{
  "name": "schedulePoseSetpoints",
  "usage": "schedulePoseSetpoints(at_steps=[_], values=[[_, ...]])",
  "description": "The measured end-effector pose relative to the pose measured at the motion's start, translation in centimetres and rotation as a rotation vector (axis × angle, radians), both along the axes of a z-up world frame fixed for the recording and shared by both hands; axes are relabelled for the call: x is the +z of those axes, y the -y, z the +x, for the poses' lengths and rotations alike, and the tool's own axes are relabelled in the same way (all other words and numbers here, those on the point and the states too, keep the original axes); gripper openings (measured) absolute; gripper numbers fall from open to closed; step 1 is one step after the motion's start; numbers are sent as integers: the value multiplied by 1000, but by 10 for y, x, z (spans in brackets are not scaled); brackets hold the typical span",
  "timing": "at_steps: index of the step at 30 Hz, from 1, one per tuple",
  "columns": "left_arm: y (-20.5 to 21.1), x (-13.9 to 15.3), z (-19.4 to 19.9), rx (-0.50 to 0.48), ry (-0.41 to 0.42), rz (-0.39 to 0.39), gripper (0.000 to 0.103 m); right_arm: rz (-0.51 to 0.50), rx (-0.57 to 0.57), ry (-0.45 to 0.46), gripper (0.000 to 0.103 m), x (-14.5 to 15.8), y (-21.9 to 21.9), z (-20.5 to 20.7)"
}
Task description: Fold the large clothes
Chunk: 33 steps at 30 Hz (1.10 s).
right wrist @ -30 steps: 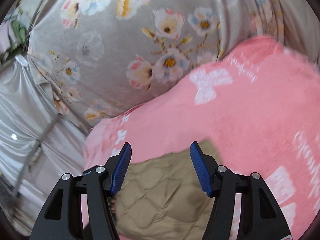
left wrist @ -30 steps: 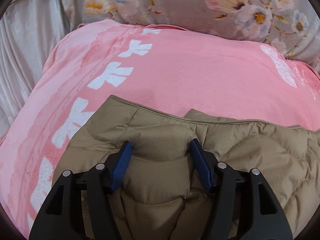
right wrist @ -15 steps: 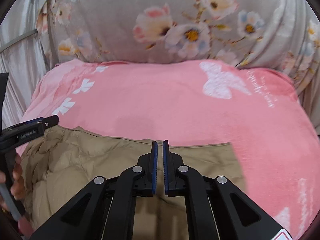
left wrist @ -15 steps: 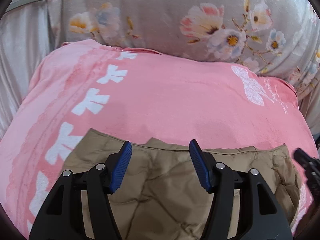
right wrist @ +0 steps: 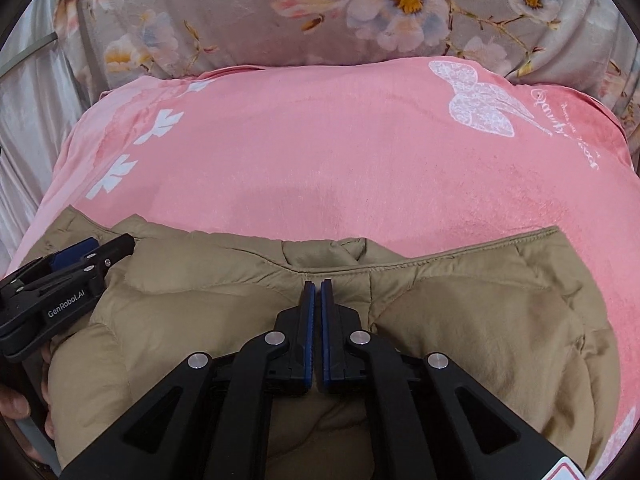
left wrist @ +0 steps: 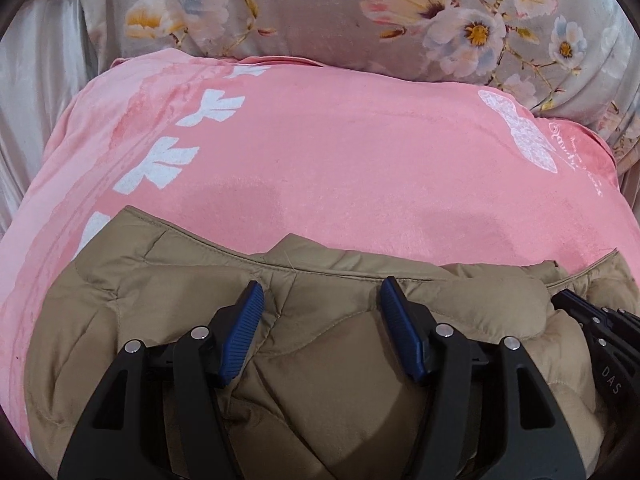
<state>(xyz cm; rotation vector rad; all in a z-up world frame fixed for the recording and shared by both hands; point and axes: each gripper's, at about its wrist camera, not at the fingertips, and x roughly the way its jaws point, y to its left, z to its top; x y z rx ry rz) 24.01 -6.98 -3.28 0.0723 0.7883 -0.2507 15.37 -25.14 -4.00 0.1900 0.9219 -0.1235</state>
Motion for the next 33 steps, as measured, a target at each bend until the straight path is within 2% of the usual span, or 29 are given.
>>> schedulePoseSetpoints(at_steps=[20,24,26,27,29,31,33], values=[[8,-16,7,15,13,34,61,-6,-6,10,0,-13,-2,5],[3,-13,8,7,2,-3,61,29,-4,15,0,-11,4,5],[-9,-5,5,1,-25,-59,61,66,-32,15,9,2,8,-1],[-18,0,2,2,-44,-88,61,87,-28,37,17,13,6,-8],[-41,16,-6,30,-54,-132,61,104,10,86,24,38,-6,-20],[-61,26,-13,70,-50,-134,62,110,74,69,43,47,-27,-18],[-69,23,-11,83,-84,-127,62,128,129,27,43,40,-44,-8]])
